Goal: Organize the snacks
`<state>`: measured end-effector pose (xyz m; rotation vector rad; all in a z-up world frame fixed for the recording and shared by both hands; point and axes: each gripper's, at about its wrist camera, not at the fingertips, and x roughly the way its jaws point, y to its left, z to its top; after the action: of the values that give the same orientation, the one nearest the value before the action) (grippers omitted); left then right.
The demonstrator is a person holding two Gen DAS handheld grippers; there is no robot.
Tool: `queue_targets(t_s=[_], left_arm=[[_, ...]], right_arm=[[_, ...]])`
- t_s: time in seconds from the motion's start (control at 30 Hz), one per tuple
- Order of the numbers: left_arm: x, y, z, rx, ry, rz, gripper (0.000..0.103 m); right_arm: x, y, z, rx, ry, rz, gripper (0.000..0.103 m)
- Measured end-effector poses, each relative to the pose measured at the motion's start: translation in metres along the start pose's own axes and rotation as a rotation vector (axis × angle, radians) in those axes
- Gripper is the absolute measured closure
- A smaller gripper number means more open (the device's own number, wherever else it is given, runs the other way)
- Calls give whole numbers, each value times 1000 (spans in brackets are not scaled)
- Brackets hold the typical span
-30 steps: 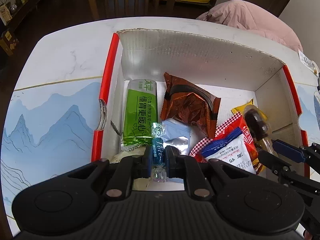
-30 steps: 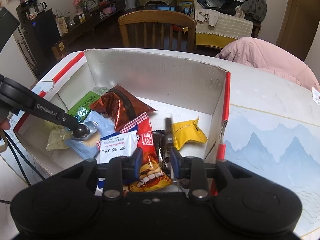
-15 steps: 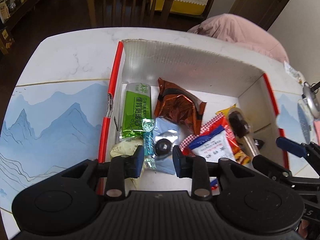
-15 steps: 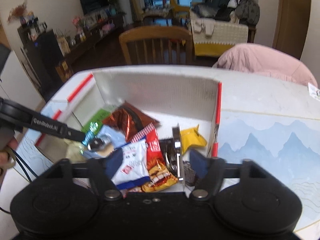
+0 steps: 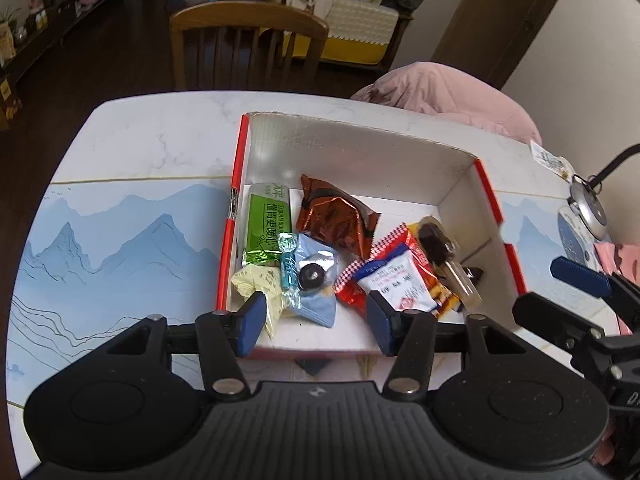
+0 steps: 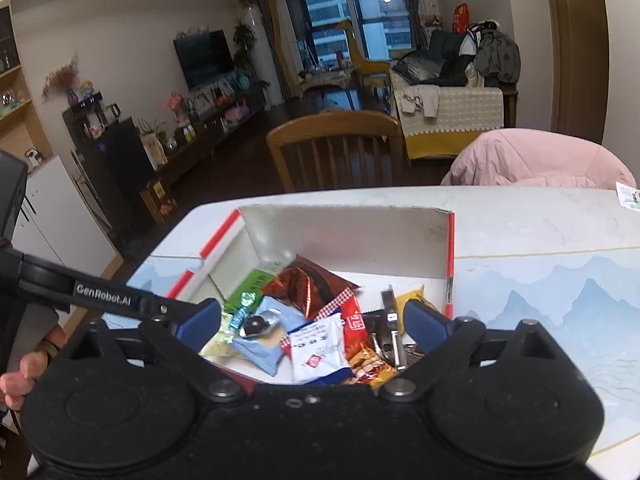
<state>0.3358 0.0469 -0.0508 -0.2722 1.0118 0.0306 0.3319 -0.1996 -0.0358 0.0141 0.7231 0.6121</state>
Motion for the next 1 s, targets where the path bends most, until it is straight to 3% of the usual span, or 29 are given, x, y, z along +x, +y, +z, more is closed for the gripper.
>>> queue_targets(t_s=[0.2,0.33,0.43,0.5,0.6,1.0], left_arm=[[-23,-5,-17,41,-48,-5,43],[-39,-7,-28,64,-87,-13,32],[-50,-6,-37,64,-104,-25,32],[-57,-5,-43,63,-114,-39,31],[-68,-5,-53,68,-135,-51,21],[-101,-4,-77,77,-181,-66,13]], right_arm=[[-16,13,-7,-6,-19,4,1],[-27,18,-12,-3,-38,2,0],[-35,22,-17,0,-49,1,0],[-42,25,-19,5,-66,17,0],[-52,26,-24,22,-87,48,0],[-84,43,-38,40,-174,155,0]])
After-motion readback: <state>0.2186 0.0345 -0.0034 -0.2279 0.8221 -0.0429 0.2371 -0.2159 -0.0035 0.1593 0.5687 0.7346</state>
